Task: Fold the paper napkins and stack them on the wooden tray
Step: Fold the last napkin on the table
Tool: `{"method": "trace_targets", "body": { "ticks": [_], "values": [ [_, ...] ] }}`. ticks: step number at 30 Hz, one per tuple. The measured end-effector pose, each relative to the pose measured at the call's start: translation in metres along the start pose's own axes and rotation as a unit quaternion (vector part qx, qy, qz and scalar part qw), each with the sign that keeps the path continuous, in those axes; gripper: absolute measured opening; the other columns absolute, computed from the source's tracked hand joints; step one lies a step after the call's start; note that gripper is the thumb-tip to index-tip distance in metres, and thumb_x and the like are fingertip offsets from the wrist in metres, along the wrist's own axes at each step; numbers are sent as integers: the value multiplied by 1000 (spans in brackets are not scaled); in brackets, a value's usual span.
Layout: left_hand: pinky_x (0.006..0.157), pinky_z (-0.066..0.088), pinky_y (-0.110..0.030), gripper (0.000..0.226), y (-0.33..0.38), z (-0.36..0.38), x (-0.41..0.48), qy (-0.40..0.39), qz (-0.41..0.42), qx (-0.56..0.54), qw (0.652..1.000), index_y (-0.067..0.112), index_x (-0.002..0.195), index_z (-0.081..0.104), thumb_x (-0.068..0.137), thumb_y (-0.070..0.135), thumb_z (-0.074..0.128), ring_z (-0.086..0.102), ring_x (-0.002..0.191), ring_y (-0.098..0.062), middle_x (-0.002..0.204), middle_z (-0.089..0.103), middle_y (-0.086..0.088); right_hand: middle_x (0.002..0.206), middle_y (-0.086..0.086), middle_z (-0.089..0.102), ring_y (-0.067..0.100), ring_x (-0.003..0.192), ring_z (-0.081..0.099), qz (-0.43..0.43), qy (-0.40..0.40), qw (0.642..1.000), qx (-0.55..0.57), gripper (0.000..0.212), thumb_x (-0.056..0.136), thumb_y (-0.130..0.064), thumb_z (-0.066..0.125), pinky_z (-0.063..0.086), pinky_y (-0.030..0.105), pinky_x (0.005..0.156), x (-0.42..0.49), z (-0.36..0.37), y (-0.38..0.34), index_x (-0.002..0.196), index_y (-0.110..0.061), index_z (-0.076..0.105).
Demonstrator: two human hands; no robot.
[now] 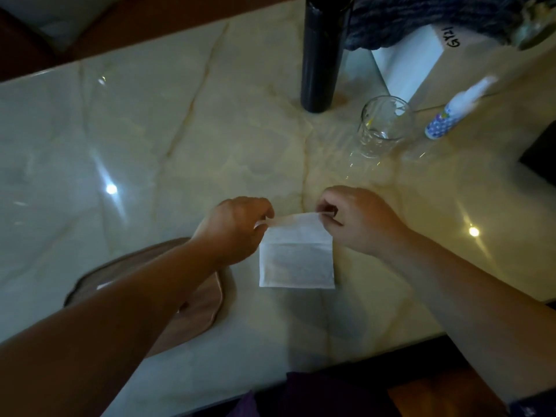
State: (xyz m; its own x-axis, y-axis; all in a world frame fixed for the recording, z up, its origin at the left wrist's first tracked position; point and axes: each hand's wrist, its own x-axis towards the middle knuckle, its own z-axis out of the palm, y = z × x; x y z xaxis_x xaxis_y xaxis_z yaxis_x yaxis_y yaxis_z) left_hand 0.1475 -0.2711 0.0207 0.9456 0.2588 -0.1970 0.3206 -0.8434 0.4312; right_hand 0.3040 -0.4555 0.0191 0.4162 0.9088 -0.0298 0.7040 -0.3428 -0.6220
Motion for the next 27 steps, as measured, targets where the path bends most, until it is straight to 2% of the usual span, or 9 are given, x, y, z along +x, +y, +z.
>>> {"method": "trace_targets", "body": {
  "ticks": [3, 7, 11, 14, 17, 22, 25, 27],
  "values": [
    [71, 49, -37, 14, 3, 4, -21, 11, 73, 21, 997, 12, 90, 66, 79, 4, 65, 62, 76, -27, 84, 68, -6, 78, -3, 64, 16, 71, 59, -32, -6, 999, 4, 11, 74, -7, 61, 44, 30, 64, -12, 6, -6, 82, -15, 61],
    [65, 48, -41, 9, 8, 13, -40, -16, 98, 41, 994, 10, 84, 68, 77, 6, 65, 59, 75, -33, 81, 65, -10, 78, -2, 64, 19, 70, 61, -51, -31, 998, 5, 12, 72, -7, 64, 46, 31, 64, -33, 21, -12, 81, -15, 63],
    [71, 46, -41, 12, 8, 22, -52, -58, 98, 72, 991, 16, 90, 67, 80, 21, 64, 58, 79, -30, 88, 65, -8, 77, 0, 65, 22, 70, 63, -51, -58, 997, -1, 11, 69, -11, 63, 48, 35, 64, -51, 37, -14, 79, -16, 63],
    [81, 44, -39, 32, 4, 29, -57, -86, 100, 96, 987, 23, 103, 64, 82, 46, 59, 57, 91, -24, 100, 65, -3, 73, -2, 65, 21, 65, 61, -50, -92, 994, -15, 9, 69, -21, 67, 45, 31, 62, -61, 42, -13, 76, -16, 63],
    [82, 43, -37, 39, 0, 33, -55, -82, 71, 86, 990, 26, 105, 63, 83, 56, 52, 57, 93, -21, 102, 64, 0, 74, -4, 63, 19, 65, 60, -9, -92, 996, -8, 16, 72, -32, 69, 43, 29, 63, -62, 43, -9, 78, -18, 63],
    [84, 45, -40, 31, -2, 43, -42, -51, -7, 83, 995, 23, 113, 55, 86, 38, 54, 53, 102, -24, 112, 59, -3, 88, 4, 63, 26, 80, 61, 64, -37, 997, -39, 19, 77, -29, 66, 49, 39, 70, -44, 43, 3, 90, -15, 62],
    [86, 44, -42, 36, 0, 50, -34, -56, -46, 94, 993, 22, 120, 48, 86, 35, 56, 50, 107, -25, 117, 54, -4, 106, 7, 60, 29, 93, 59, 97, -60, 991, -75, 30, 78, -31, 64, 48, 40, 76, -34, 47, 9, 103, -14, 59],
    [85, 45, -42, 35, 2, 52, -30, -56, -58, 94, 992, 22, 118, 48, 86, 33, 57, 49, 106, -25, 115, 53, -5, 110, 7, 58, 29, 96, 58, 110, -73, 987, -92, 30, 79, -31, 64, 47, 39, 76, -31, 51, 9, 104, -16, 58]
  ]
}}
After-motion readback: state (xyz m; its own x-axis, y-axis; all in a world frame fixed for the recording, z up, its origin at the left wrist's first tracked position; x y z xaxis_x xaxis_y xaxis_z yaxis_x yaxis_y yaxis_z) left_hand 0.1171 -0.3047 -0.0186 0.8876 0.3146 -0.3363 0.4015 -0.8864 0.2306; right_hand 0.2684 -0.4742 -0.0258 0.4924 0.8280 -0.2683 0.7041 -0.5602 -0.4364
